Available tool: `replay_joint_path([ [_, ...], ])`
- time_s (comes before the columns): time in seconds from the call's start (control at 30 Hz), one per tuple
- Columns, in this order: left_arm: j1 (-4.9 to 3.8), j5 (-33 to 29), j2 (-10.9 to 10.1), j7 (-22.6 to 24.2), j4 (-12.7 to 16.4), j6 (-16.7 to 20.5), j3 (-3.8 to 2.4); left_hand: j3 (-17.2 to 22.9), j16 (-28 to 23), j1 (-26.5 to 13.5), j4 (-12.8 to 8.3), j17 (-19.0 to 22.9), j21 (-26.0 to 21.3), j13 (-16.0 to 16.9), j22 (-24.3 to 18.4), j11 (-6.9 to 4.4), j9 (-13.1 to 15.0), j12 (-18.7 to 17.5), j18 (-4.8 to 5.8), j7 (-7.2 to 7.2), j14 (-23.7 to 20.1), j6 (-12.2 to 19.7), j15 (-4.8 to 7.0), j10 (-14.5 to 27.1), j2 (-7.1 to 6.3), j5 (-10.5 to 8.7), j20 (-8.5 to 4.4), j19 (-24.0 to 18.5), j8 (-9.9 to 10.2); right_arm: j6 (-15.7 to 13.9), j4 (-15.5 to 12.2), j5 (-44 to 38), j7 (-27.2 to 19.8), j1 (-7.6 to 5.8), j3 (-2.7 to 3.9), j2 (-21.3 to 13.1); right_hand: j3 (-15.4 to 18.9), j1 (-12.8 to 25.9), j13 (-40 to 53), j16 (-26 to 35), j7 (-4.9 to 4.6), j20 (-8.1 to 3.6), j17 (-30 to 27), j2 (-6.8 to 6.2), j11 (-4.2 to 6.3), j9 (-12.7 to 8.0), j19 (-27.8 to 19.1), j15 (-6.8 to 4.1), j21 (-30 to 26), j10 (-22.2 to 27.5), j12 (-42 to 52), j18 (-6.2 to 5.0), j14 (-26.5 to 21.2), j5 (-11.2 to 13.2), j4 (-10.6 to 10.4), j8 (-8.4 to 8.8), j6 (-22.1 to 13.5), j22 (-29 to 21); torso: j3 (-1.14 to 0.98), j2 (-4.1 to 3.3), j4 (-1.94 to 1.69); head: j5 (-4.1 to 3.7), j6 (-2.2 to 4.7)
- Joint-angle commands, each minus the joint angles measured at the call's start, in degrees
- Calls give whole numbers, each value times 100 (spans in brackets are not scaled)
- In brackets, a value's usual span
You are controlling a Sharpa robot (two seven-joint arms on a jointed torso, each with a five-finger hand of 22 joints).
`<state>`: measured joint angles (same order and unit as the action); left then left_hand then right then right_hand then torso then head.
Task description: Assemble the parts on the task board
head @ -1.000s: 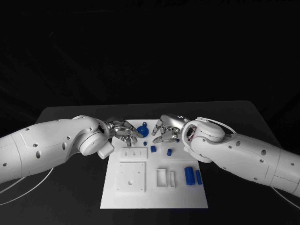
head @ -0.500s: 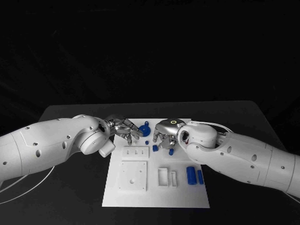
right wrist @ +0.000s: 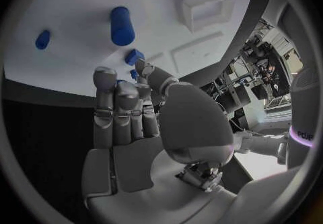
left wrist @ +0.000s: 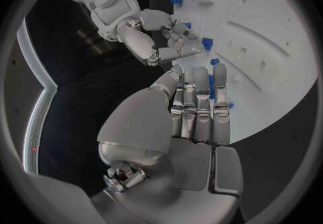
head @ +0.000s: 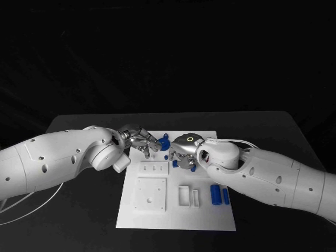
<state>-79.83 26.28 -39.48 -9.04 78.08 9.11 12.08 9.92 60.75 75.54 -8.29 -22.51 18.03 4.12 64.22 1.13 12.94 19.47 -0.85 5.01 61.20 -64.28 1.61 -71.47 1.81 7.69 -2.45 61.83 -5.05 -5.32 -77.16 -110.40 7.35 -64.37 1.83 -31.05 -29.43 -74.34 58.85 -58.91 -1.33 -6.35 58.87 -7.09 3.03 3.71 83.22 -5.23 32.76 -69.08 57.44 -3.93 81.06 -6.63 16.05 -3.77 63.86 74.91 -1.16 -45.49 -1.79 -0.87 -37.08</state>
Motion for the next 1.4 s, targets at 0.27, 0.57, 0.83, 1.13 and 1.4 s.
replay_joint_path([
  [0.27, -4, -57, -4, 134, 33, 18, -3, -31, -37, 33, 4, -7, 5, -9, 0, 26, -23, -36, -107, -1, -2, -20, -48, 5, 6, -61, 8, -21, -36, -103, 134, -392, -355, -94, -185, 58, -141, -159, 85, -69, 135, -39, 77, -87, 50, -16, -88, -38, 164, 1, 58, 85, -48, 366, 12, 25, -307, 365, 0, -3, -3, 26, -26],
  [0.57, -5, -62, -19, 123, 50, -9, -4, -49, -42, 35, 15, -8, -9, -10, -12, 35, -35, -60, -109, 0, -3, -16, -54, 29, 7, -84, 14, -16, -41, 39, 237, -527, -356, -150, -306, 69, -190, -192, 94, -91, 167, -59, 125, -78, 64, -13, -142, -52, 234, 36, 27, 97, -83, 377, 11, 19, -348, 364, 9, -15, -33, 27, -59],
  [0.83, -6, -65, -38, 120, 65, -10, -4, -60, -43, 39, 26, -9, -18, -11, -19, 44, -43, -79, -112, 1, -2, -16, -59, 51, 12, -90, 18, -9, -47, 61, 279, -587, -348, -163, -324, 70, -267, -165, 64, -102, 150, -71, 151, -86, 63, -13, -156, -58, 297, 50, 11, 104, -80, 382, 7, 20, -292, 366, 4, -16, -11, 27, -67],
  [1.13, -6, -79, -26, 115, 61, -17, -5, -69, -43, 38, 43, -11, -26, -11, -27, 51, -53, -95, -116, 5, 1, -2, -64, 72, 20, -87, 22, -4, -45, 136, 348, -572, -395, -168, -354, 136, -269, -116, 55, -100, 99, -72, 169, -43, 50, -12, -176, -53, 312, 88, 21, 105, -83, 386, 9, 21, -175, 361, 6, -11, -22, 24, -89],
  [1.4, -7, -83, -22, 97, 62, -38, -5, -76, -45, 33, 57, -11, -33, -11, -32, 58, -59, -104, -118, 9, 0, 10, -68, 84, 24, -89, 26, -2, -44, 186, 445, -554, -418, -168, -413, 192, -244, -60, 56, -91, 46, -63, 178, -14, 33, -11, -190, -42, 300, 119, 36, 97, -90, 386, 3, 19, -97, 354, 8, -12, -17, 25, -93],
])
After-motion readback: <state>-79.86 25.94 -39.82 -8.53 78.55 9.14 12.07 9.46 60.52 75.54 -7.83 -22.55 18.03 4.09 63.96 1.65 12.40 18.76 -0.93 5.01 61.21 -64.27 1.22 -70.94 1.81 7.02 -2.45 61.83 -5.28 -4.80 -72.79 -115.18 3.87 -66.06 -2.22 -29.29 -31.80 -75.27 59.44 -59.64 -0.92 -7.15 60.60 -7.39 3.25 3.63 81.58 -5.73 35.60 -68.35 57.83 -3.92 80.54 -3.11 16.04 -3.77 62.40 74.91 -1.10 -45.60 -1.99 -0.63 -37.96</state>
